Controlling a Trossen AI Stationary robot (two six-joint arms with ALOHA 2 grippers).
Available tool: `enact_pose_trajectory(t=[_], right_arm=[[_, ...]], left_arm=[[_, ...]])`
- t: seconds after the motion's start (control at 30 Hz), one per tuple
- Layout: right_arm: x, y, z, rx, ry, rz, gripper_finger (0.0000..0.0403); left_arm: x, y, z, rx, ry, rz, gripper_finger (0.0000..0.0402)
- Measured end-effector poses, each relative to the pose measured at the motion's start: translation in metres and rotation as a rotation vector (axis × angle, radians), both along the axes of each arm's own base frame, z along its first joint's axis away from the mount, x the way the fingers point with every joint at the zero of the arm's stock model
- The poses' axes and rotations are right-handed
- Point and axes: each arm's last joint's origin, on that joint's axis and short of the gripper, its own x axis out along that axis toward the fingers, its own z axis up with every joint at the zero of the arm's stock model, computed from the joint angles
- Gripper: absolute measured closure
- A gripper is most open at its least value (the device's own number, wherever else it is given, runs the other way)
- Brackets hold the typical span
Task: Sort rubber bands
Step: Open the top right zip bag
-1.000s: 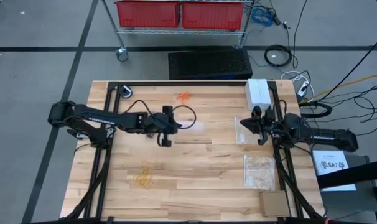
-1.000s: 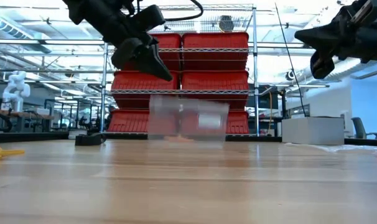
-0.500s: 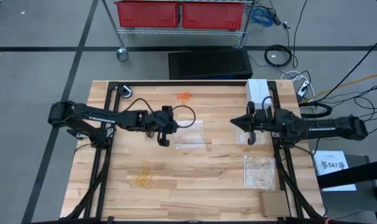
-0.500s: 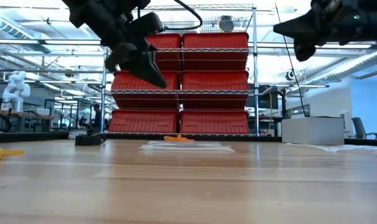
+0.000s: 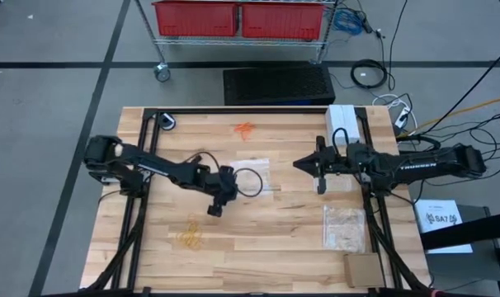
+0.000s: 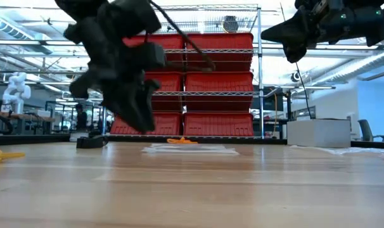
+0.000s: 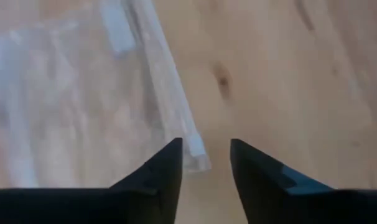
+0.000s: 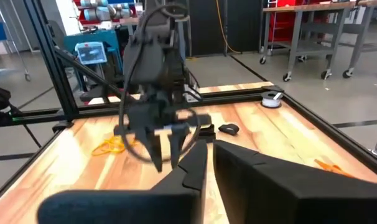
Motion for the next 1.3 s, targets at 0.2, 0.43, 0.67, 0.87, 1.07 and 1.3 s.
enact_pose_trajectory(t=[0.2, 0.43, 0.67, 0.87, 1.07, 1.3], right_arm=[[0.0, 0.0, 0.001, 0.015, -0.006, -0.001, 0.0349], [0.0, 0.0, 0.001, 0.017, -0.005, -0.001, 0.0344], [0.0, 0.0, 0.001, 0.024, -0.006, -0.001, 0.0344], [0.0, 0.0, 0.001, 0.025, -0.006, 0.0, 0.0344], [0.0, 0.001, 0.0, 0.05, -0.001, 0.023, 0.0344], [0.011, 0.017, -0.01, 0.031, 0.043, 0.095, 0.0344]], left_arm=[[0.006, -0.001, -0.022, 0.0, 0.055, 0.052, 0.0237], [0.01, 0.001, -0.036, -0.005, 0.077, 0.086, 0.0262], [0.009, 0.002, -0.024, 0.006, 0.032, 0.095, 0.0383], [0.005, 0.004, -0.01, 0.015, -0.006, 0.105, 0.0388], [0.003, 0.004, 0.006, 0.004, -0.064, 0.104, 0.0397], [0.001, 0.008, 0.037, 0.003, -0.175, 0.13, 0.0399]])
